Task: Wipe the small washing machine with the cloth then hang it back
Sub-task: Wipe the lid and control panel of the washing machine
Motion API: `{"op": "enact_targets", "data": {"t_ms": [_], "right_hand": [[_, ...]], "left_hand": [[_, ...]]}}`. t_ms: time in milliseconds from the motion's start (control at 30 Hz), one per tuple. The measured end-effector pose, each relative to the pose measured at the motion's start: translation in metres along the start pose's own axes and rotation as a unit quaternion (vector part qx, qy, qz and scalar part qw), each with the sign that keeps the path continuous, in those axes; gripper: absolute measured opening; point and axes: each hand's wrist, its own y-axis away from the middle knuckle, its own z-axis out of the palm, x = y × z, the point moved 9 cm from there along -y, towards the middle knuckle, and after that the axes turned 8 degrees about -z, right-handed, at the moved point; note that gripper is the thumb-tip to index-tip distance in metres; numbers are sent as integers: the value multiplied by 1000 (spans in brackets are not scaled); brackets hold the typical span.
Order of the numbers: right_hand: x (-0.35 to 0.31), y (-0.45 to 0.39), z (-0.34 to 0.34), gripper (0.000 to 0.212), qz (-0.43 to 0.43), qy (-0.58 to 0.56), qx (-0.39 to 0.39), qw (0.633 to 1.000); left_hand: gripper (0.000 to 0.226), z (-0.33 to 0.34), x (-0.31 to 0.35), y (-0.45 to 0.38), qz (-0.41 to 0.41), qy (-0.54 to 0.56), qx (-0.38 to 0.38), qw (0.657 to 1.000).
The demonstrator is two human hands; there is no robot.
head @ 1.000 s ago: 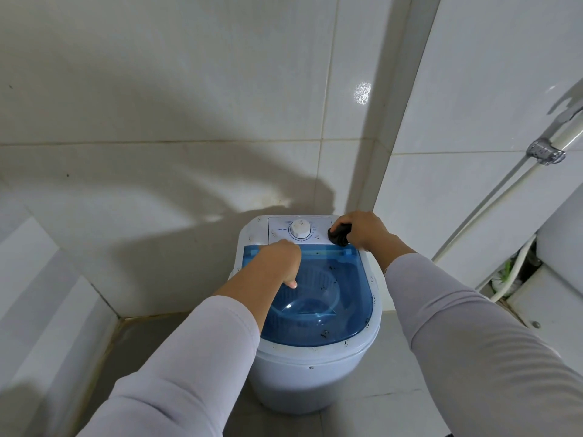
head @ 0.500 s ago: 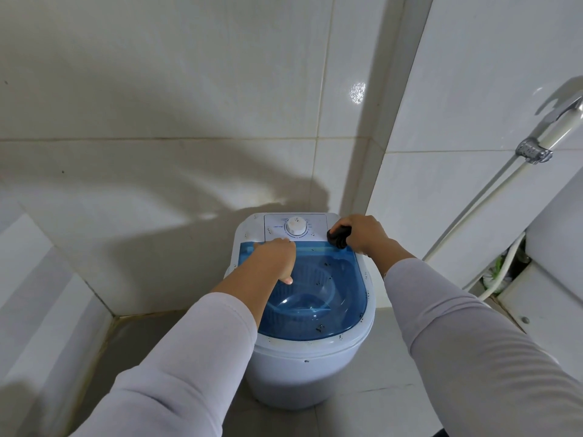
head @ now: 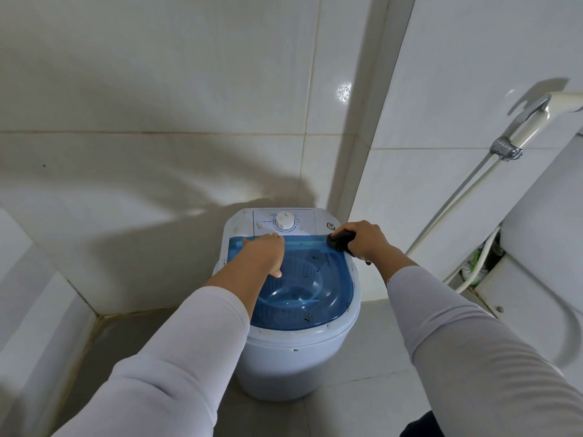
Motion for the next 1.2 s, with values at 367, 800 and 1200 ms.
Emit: {"op": "enact_targets", "data": {"t_ms": [367,800,1200], "right_hand": [[16,48,6,51,48,-54,-9,997],[19,105,-2,49,37,-52,0,998],[17,117,28,38,70,-90,86,990]], "left_hand": [[79,-3,-4,20,-4,37,53,998],[79,6,-11,60,-9,70,138,988],[89,27,-22,73,-3,72,91,993]]}}
